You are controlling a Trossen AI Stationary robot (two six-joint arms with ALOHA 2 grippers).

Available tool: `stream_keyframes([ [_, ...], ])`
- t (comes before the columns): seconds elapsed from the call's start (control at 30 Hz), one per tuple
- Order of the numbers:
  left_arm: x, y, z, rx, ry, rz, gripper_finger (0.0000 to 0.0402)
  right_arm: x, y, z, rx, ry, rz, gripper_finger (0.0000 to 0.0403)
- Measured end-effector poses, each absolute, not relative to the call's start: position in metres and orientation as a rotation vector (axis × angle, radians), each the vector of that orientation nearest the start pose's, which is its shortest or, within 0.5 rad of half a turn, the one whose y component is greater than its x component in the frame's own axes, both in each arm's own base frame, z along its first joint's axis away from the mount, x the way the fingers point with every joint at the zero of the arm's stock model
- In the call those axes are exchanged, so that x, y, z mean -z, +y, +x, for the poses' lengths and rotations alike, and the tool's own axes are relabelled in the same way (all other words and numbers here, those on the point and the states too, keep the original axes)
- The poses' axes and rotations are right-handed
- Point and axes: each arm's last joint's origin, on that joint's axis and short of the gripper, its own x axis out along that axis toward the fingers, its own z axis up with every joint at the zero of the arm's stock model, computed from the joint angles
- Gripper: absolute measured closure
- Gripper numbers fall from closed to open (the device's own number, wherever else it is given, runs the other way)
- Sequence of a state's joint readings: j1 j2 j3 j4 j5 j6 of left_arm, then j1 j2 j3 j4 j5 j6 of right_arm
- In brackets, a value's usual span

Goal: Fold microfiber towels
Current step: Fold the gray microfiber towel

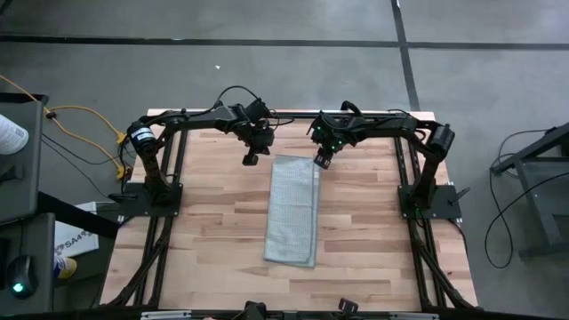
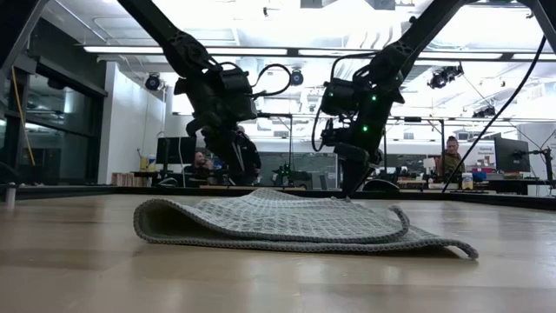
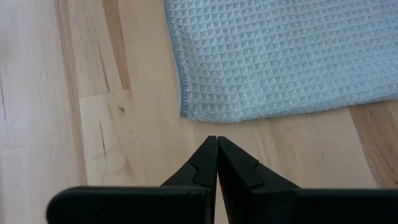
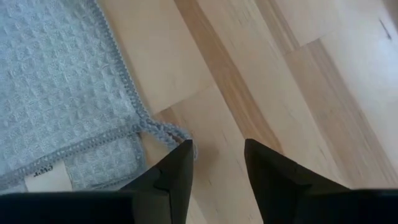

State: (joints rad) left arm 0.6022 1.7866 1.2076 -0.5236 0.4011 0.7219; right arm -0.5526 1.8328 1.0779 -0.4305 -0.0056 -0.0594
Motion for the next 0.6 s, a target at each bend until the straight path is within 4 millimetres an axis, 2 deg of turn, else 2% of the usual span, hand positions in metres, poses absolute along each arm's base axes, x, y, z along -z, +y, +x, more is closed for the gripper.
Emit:
stream_keyframes([
  [0.6, -0.1934, 0.1929, 0.3004, 0.16, 0.962, 0.115, 0.0391, -0.1428, -0.1802, 0.292, 0.413, 1.169, 0.323, 0.0262],
])
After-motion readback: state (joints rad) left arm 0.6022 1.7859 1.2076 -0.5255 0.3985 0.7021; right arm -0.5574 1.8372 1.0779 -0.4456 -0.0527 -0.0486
